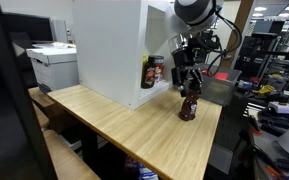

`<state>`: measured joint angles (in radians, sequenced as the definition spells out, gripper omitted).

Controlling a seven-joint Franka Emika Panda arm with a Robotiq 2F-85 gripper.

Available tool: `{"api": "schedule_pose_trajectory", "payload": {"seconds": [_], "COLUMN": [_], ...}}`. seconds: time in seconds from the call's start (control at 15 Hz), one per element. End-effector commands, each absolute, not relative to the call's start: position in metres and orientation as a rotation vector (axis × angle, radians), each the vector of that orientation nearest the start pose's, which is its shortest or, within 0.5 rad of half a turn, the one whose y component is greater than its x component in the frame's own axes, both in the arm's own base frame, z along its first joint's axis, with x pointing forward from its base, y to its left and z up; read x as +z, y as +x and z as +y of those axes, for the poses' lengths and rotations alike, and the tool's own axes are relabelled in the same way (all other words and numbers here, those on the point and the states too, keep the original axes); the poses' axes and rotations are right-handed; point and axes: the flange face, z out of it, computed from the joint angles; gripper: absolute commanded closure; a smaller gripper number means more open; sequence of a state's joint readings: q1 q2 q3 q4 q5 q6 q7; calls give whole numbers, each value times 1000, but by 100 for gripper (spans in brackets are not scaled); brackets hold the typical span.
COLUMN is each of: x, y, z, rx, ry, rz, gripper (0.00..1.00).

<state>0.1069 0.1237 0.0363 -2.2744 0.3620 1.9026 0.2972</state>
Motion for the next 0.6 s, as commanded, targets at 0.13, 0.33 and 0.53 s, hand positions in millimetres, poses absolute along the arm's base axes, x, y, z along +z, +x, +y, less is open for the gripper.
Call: {"api": "schedule_pose_trajectory", "payload": {"seconds": [0.13, 0.33, 0.53], "x": [320, 329, 327], "y": [448, 444, 438], "z": [89, 88, 88], "rx": [623, 565, 504], "ry": [-2838, -2854, -2906], "rz": [554, 556, 504], "gripper": [0, 0, 0]}}
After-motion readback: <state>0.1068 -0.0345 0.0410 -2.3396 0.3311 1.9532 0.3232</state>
